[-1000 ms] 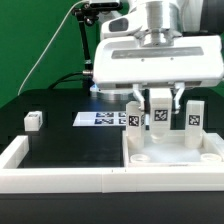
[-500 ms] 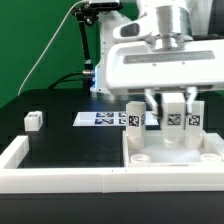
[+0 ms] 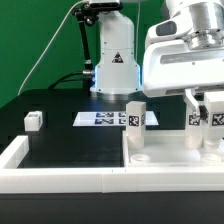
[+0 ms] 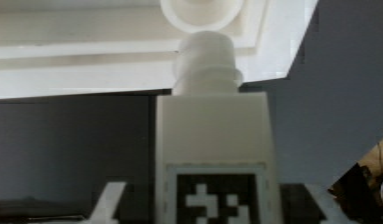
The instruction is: Assemble square table
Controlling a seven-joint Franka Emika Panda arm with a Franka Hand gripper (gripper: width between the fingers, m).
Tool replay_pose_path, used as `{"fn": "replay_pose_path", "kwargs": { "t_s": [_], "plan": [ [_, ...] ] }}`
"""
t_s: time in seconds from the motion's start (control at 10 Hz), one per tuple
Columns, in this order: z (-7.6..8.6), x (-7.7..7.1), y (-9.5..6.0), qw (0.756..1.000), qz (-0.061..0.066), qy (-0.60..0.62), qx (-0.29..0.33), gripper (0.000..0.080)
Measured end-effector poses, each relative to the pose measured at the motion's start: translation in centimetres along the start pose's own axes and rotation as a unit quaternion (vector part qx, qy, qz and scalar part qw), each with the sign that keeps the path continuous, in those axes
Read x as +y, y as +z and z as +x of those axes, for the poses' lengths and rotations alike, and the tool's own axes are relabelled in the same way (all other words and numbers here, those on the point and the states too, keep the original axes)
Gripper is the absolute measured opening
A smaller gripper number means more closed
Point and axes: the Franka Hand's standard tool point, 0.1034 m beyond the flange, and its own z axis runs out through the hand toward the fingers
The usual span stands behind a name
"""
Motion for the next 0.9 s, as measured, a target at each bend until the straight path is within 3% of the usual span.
{"fn": "replay_pose_path", "kwargs": {
  "t_s": [0.9],
  "plan": [
    [-1.5,0.2,1.1,1.000,-0.005,-0.003,-0.006,0.0288]
  ]
}}
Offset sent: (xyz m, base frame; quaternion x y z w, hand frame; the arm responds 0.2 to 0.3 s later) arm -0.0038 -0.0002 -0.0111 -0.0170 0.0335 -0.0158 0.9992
